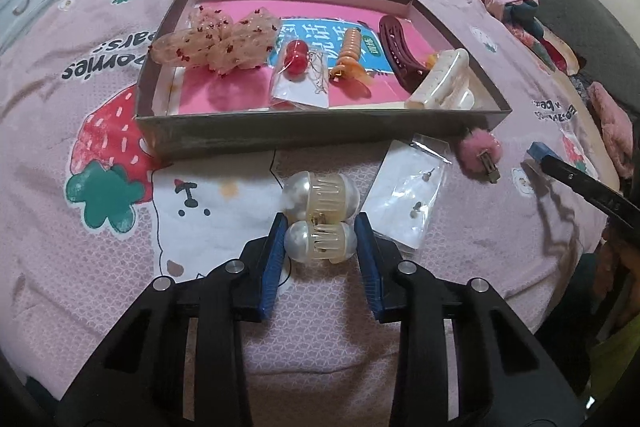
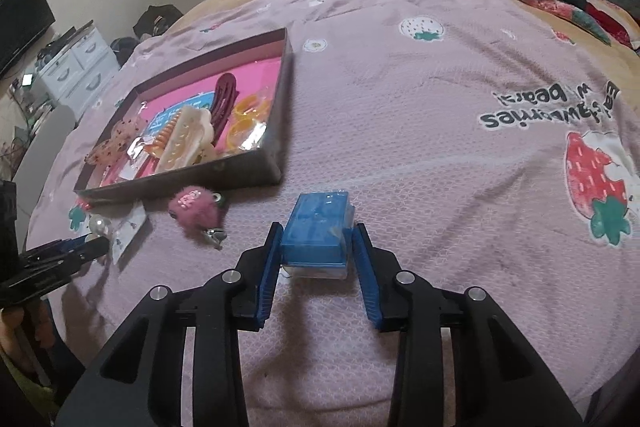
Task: Organize jewelry
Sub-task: 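Grasp the pearl claw clips with the left tool while the right grasps the blue box, then lower the pearl clips into the tray with the left tool while the right drops the blue box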
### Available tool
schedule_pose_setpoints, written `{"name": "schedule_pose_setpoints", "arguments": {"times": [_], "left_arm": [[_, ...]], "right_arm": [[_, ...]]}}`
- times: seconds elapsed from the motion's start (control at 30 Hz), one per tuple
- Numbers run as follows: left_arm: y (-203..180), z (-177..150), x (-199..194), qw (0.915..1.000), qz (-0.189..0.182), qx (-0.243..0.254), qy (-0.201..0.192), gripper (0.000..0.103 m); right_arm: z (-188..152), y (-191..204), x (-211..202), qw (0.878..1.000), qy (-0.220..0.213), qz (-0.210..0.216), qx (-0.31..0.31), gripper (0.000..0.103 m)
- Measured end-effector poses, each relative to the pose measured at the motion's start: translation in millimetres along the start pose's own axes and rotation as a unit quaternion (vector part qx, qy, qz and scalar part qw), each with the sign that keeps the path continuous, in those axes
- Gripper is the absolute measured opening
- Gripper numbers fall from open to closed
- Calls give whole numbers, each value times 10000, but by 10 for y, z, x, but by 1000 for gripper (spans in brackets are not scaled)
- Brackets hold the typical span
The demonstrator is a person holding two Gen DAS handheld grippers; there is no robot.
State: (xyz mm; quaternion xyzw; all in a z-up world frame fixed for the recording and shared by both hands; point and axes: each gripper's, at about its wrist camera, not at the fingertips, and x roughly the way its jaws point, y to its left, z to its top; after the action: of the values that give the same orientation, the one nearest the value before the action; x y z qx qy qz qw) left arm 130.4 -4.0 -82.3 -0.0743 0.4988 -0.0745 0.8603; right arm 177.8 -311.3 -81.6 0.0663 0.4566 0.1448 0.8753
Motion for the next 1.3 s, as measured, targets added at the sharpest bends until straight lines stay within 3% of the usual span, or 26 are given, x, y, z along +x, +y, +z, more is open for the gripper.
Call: {"name": "schedule_pose_setpoints", "arguments": {"times": [0.47, 1.3], "left_arm": [[220, 26, -422, 9991, 58, -244, -353, 26], [399, 395, -984, 9924, 143, -426, -1149, 26]], "right_arm": [[66, 551, -226, 9961, -121, 575, -663, 34], [443, 1430, -431, 9792, -492, 1307, -1472, 34]]}}
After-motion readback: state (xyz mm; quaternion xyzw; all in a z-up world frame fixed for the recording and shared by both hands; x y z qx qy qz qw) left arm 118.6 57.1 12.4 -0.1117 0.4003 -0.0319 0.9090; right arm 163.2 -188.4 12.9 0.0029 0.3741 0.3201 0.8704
